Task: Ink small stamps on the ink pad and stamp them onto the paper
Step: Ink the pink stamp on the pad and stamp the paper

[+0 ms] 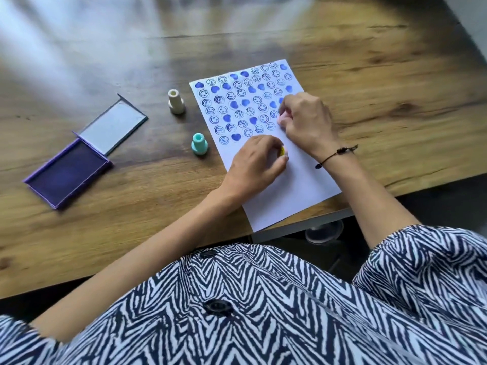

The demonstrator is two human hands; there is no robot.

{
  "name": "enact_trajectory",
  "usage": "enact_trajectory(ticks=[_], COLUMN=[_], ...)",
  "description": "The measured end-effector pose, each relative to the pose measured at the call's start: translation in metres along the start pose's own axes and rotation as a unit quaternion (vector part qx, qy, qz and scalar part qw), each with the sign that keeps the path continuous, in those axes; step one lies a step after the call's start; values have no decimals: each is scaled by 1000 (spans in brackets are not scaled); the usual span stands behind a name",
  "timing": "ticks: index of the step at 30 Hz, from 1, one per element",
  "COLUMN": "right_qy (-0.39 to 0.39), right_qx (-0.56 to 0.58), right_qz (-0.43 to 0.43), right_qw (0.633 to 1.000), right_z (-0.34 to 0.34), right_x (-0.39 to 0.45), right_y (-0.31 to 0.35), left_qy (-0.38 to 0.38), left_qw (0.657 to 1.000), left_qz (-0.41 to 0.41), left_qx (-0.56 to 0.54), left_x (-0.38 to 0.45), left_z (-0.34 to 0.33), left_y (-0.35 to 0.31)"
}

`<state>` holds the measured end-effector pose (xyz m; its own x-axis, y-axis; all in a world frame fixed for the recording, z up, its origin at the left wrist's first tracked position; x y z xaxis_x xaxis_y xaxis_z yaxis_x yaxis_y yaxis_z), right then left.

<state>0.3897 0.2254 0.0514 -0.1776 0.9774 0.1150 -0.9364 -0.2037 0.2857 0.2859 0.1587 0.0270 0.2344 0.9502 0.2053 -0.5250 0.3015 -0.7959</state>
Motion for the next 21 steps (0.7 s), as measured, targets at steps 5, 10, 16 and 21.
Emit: enact_trajectory(ticks=[5,10,16,21], right_qy=[18,31,43,47], right_qx=[-44,-64,-68,-73], right_qz=[21,52,76,81], right_qw=[999,996,994,993], right_z=[-5,-7,-6,-9], right_x=[1,6,7,7], right_y=[3,10,9,10], left_qy=[5,4,6,7], left_qw=[1000,1000,1000,1000], left_qz=[-2,-3,0,2], left_qx=[3,6,7,12], left_x=[0,0,0,0], left_z=[-1,-2,-5,-4], left_y=[0,2,2,2])
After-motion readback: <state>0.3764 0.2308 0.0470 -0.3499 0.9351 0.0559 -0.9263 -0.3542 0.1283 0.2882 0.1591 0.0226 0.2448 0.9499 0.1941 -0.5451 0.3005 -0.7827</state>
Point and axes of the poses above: each hand's wrist, its own x-axis towards the middle knuckle, its own z-axis out of the back of the hand, y = z × x, the point moved 6 cm from there along x, towards the middle knuckle, and after that the axes turned 3 degrees about z, right-handed, at the moved point
